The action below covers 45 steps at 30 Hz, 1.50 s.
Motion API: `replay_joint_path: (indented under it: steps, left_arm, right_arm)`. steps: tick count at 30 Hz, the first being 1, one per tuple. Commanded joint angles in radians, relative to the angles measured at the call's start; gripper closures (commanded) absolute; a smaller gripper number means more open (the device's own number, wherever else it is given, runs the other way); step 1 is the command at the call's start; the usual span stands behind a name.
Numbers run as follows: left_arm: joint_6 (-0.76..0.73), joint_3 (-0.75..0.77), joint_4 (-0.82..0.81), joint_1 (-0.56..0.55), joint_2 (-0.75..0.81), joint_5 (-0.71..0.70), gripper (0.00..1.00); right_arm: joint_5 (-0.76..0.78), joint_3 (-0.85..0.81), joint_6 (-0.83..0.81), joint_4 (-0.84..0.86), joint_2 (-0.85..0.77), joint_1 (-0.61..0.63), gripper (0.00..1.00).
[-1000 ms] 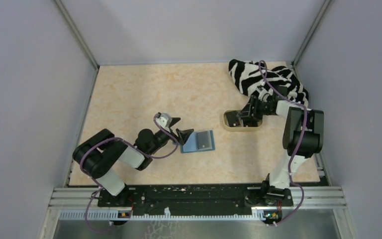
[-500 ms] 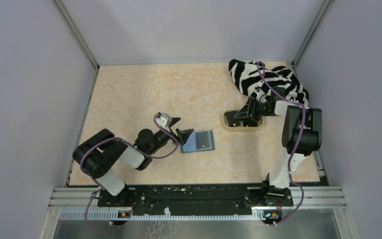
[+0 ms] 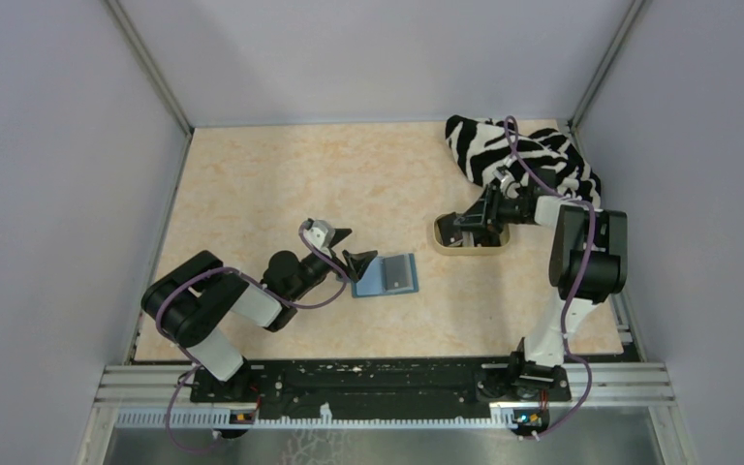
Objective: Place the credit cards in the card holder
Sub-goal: Pick up the credit card from the storage box.
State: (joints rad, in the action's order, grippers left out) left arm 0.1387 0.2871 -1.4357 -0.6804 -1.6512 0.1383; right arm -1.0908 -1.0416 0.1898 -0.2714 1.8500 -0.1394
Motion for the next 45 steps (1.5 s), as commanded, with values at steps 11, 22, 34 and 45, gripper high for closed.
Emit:
replay_joint_path:
  steps: [11,22,34,45]
  left_arm:
    - [0.013,-0.005,-0.060,0.003,-0.014,-0.005,0.01]
    - [0.013,-0.002,-0.057,0.004,-0.015,-0.006,0.01]
    - [0.015,0.000,-0.057,0.003,-0.018,-0.005,0.01]
    - [0.016,0.000,-0.056,0.004,-0.016,-0.006,0.01]
  right_arm:
    - [-0.091,0.018,0.044,0.086,-0.057,0.024,0.57]
    - [0.000,-0.008,-0.036,0.004,-0.042,0.082,0.54]
    - [0.189,-0.057,-0.216,-0.113,-0.166,0.059,0.53]
    - [0.216,-0.037,-0.156,-0.090,-0.116,0.001,0.53]
